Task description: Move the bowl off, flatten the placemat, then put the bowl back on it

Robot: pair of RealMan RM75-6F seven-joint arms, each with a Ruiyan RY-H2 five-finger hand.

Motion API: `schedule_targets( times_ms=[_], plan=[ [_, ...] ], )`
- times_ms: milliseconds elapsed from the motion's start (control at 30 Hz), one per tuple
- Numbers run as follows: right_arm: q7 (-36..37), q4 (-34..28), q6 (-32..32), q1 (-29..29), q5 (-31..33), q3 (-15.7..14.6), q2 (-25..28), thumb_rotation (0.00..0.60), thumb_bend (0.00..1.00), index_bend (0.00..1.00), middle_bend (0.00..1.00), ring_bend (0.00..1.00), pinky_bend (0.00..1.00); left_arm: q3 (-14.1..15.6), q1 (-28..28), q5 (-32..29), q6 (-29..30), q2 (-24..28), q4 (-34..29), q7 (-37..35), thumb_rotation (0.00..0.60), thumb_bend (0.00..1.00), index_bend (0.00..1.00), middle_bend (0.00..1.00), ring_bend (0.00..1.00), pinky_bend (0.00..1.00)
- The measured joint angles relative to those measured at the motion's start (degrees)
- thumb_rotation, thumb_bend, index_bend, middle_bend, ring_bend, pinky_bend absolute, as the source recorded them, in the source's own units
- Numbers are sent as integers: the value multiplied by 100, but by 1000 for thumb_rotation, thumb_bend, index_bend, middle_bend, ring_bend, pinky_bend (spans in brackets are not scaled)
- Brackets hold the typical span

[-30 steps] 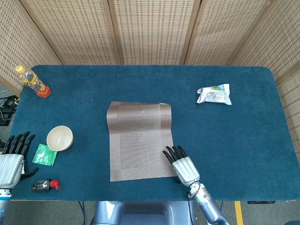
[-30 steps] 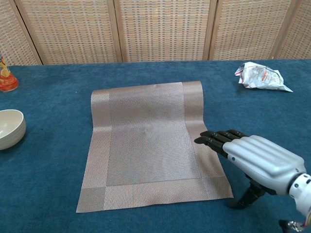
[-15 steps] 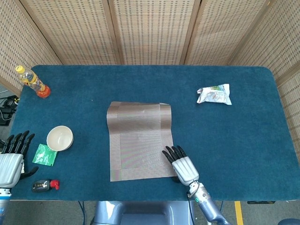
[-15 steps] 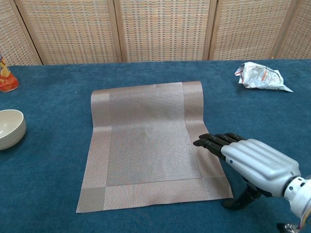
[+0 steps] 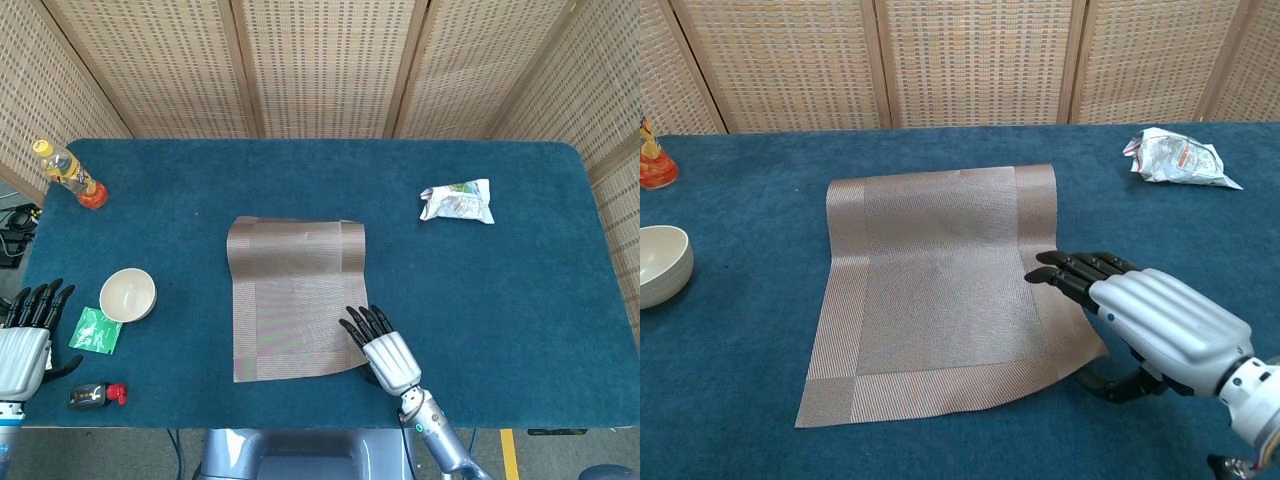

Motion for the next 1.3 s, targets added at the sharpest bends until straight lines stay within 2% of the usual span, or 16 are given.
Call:
schedule_targets(
  times_ms=[133, 367, 667, 1000, 1300],
  plan=[
    [244, 188, 93, 15, -96, -42, -47, 600, 520, 158, 0, 0, 0, -3, 5, 30, -5, -8, 4, -3, 600, 95, 0, 0, 0, 0],
    [505, 447, 37, 47, -62, -58, -154, 600, 459, 348, 1, 0, 0, -17, 14, 52, -26, -19, 20, -39, 600, 95, 0, 0, 0, 0],
    [757, 788, 113, 116, -126, -26, -370, 600, 450, 503, 97, 0, 0, -46, 21, 28, -64, -18, 32, -81, 600, 95, 2, 0, 0, 0],
    [914, 909, 217, 153, -210, -60, -439, 600, 563, 564, 118, 0, 0, -60, 24, 49, -90, -31, 51, -129, 600, 95, 12, 0, 0, 0],
    [850, 794, 199, 148, -177, -84, -358, 600, 598, 569, 131, 0, 0, -59, 35, 90, -82, -24, 30, -145, 600, 95, 14, 0, 0, 0]
  ],
)
